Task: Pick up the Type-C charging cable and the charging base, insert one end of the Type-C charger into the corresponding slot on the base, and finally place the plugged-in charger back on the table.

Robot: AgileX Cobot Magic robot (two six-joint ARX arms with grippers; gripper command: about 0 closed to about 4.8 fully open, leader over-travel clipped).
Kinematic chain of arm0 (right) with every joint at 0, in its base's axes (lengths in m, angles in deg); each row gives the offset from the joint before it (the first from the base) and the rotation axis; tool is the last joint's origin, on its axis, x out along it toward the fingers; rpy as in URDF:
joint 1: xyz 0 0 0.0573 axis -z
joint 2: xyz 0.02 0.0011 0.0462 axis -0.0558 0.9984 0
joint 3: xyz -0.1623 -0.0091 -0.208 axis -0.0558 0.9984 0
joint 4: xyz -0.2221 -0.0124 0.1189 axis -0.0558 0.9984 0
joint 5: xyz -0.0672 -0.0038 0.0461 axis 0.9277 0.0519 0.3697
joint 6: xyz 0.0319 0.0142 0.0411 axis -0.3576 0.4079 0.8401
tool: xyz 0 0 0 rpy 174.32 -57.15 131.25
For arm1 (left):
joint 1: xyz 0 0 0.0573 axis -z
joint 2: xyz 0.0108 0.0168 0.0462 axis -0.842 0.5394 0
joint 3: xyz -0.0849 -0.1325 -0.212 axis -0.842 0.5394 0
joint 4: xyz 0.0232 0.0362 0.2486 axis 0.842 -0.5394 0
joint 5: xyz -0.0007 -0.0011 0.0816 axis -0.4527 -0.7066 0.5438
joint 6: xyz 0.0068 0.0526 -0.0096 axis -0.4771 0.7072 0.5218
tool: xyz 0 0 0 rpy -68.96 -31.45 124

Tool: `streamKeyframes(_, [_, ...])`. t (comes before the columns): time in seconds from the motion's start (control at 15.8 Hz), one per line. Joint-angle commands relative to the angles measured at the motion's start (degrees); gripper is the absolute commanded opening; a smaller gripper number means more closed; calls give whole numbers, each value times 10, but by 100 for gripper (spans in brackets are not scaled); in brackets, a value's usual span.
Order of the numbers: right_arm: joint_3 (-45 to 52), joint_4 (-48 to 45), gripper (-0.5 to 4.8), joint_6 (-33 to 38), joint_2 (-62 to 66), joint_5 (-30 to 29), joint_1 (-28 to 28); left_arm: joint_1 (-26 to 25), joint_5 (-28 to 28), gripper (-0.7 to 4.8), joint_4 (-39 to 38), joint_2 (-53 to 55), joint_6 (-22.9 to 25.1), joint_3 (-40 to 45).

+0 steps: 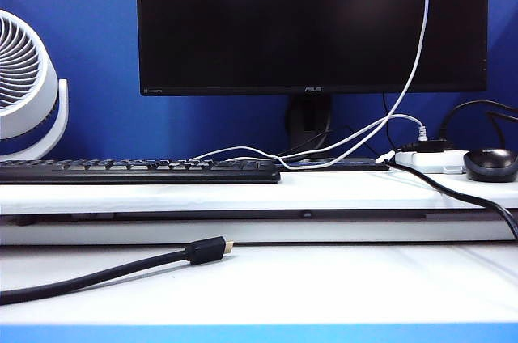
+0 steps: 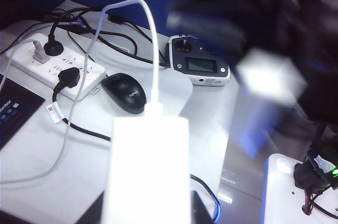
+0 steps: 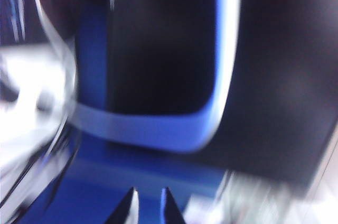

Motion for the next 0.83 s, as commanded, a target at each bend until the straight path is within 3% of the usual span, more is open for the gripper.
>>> streamKeyframes(0.06, [-2, -5, 72, 108, -2, 4, 50, 1, -2, 85, 7, -2, 5, -4])
streamKeyframes(0.19, [-2, -5, 72, 155, -2, 3, 60, 1, 13, 84, 6, -2, 3, -3])
streamKeyframes(0.25, [-2, -5, 72, 169, -2, 3, 60, 2, 48, 84, 6, 2, -1, -3])
streamKeyframes(0.38, [-2, -6, 72, 186, -2, -1, 59, 6, 51, 84, 5, 23, -23, -3])
streamKeyframes(0.57, [-2, -5, 72, 326, -1, -1, 59, 16, 62, 84, 10, 74, -28, -3])
streamKeyframes(0.63, [-2, -4, 72, 407, -1, 3, 59, 16, 62, 84, 21, 102, -30, -3])
streamKeyframes(0.76, [-2, -5, 72, 450, -1, 5, 59, 23, 71, 84, 31, 142, -30, -3])
streamKeyframes(0.83, [-2, -5, 72, 486, -1, 33, 59, 26, 104, 84, 37, 179, -28, -3])
